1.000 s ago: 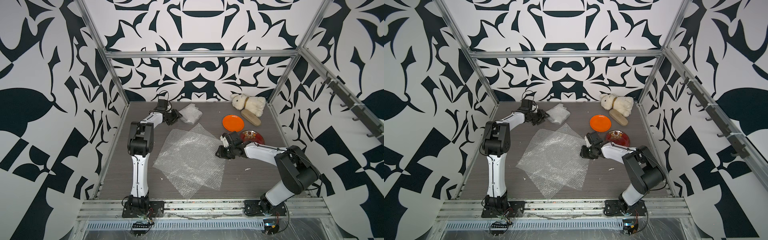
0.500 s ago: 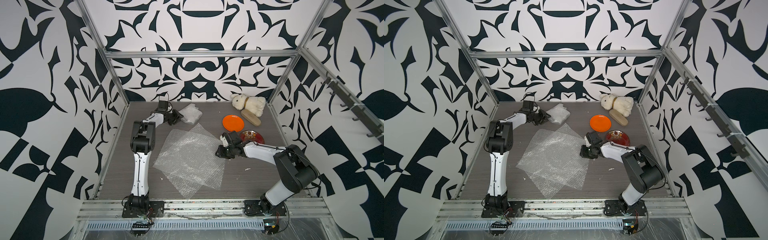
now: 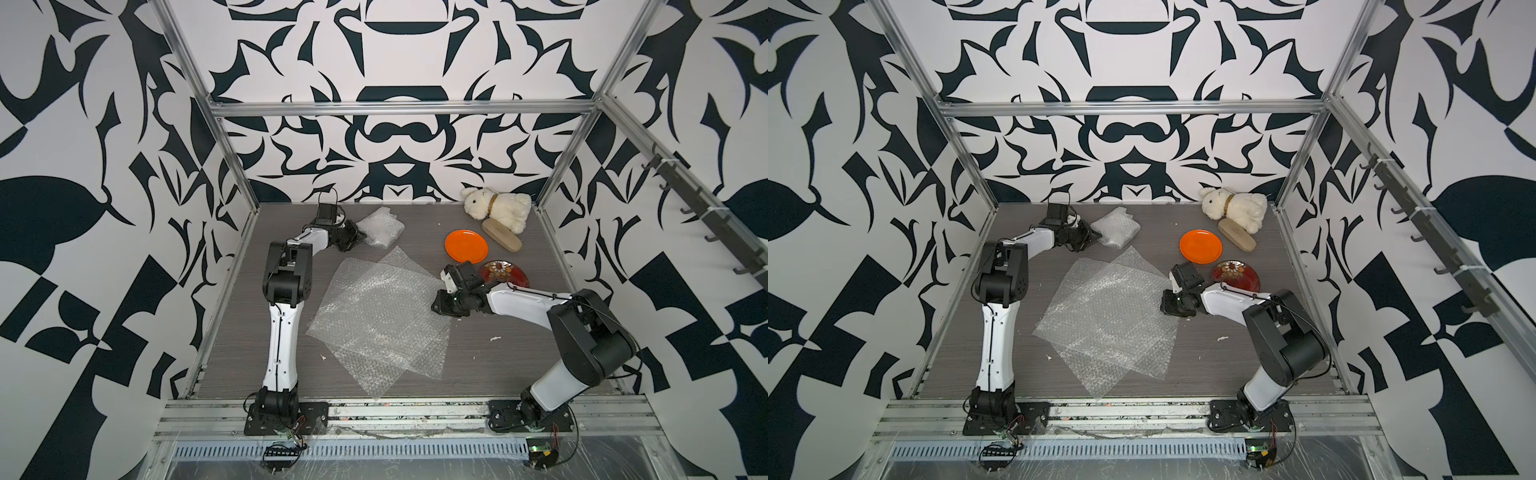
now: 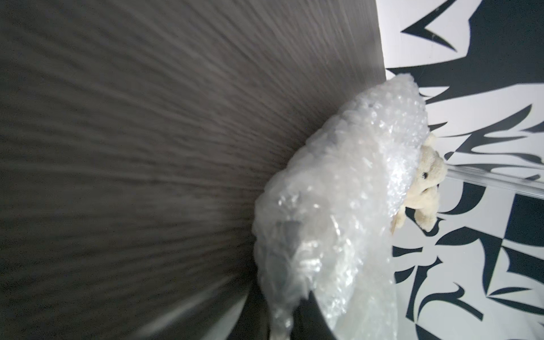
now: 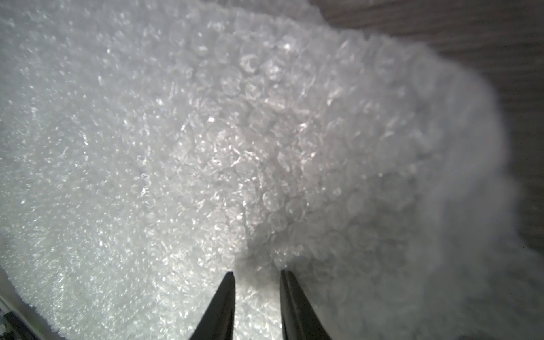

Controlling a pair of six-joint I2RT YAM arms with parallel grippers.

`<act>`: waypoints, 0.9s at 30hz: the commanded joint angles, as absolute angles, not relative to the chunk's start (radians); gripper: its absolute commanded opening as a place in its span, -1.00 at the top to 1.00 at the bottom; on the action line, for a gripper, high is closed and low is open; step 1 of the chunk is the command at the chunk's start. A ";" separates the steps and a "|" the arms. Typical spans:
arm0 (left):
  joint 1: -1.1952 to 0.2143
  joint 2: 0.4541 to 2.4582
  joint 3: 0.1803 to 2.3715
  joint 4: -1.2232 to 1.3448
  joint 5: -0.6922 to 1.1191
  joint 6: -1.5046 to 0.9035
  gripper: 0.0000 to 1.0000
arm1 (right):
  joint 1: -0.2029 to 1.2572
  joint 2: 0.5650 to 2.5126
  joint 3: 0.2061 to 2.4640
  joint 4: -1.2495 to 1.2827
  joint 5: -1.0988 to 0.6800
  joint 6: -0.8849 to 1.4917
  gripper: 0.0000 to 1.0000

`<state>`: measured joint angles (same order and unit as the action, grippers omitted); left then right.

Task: Unpack dinner plates from bubble wrap
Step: Pick up the bubble wrap from the center of the board.

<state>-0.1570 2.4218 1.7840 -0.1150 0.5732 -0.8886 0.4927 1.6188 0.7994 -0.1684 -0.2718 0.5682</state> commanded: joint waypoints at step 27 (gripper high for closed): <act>-0.155 2.023 1.574 -0.195 0.679 -0.759 0.95 | 0.496 1.641 0.820 -0.184 -0.219 0.584 0.38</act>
